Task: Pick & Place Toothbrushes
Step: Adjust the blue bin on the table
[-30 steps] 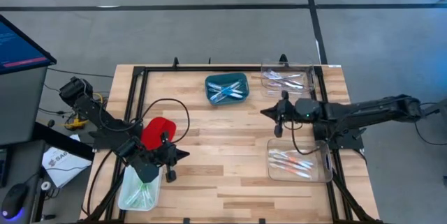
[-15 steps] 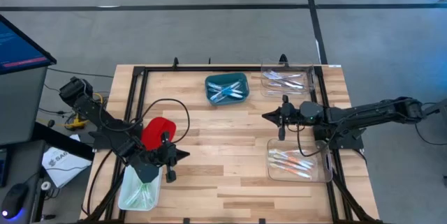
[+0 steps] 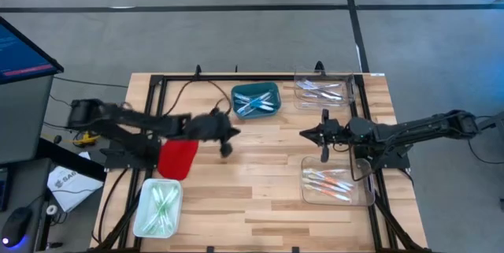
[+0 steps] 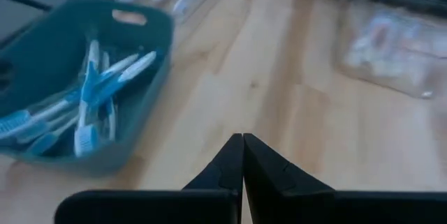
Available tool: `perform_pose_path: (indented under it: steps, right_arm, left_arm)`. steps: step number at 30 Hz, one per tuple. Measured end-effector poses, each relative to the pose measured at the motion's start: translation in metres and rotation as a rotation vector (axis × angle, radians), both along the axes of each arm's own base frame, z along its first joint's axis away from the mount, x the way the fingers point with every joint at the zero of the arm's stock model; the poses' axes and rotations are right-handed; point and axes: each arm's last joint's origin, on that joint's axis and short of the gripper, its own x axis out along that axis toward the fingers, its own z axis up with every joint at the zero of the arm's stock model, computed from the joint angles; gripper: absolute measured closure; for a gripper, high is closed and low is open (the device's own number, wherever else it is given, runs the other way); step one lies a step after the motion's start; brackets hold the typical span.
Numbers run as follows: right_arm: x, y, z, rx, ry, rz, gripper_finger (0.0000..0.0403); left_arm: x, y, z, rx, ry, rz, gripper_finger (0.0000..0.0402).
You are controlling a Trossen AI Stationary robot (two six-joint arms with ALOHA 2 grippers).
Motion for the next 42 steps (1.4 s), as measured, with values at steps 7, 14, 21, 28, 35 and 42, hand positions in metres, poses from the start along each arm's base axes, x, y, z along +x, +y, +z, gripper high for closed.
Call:
perform_pose_path:
  steps: [7,14,21,28,35,42]
  right_arm:
    - [0.0,0.004,0.0,-0.013,0.001,0.028,0.0403]
    - [0.0,0.008,0.0,-0.032,-0.002,0.054,0.0403]
    - [0.0,0.013,-0.001,-0.034,0.007,0.08,0.0403]
    - [-0.001,0.017,0.0,-0.042,0.003,0.11,0.0403]
    - [-0.001,0.018,0.001,-0.041,-0.004,0.11,0.0403]
    - [-0.001,0.018,0.001,-0.04,-0.013,0.107,0.0403]
  left_arm:
    - [0.05,0.061,-0.058,-0.148,0.026,-0.075,0.04]
    - [0.112,0.066,-0.084,-0.122,0.09,-0.056,0.04]
    - [0.124,0.072,-0.084,-0.041,0.176,0.094,0.04]
    - [0.119,0.09,-0.08,-0.047,0.167,0.214,0.04]
    - [0.114,0.11,-0.079,-0.059,0.159,0.279,0.0401]
    - [0.109,0.126,-0.079,-0.047,0.164,0.314,0.0401]
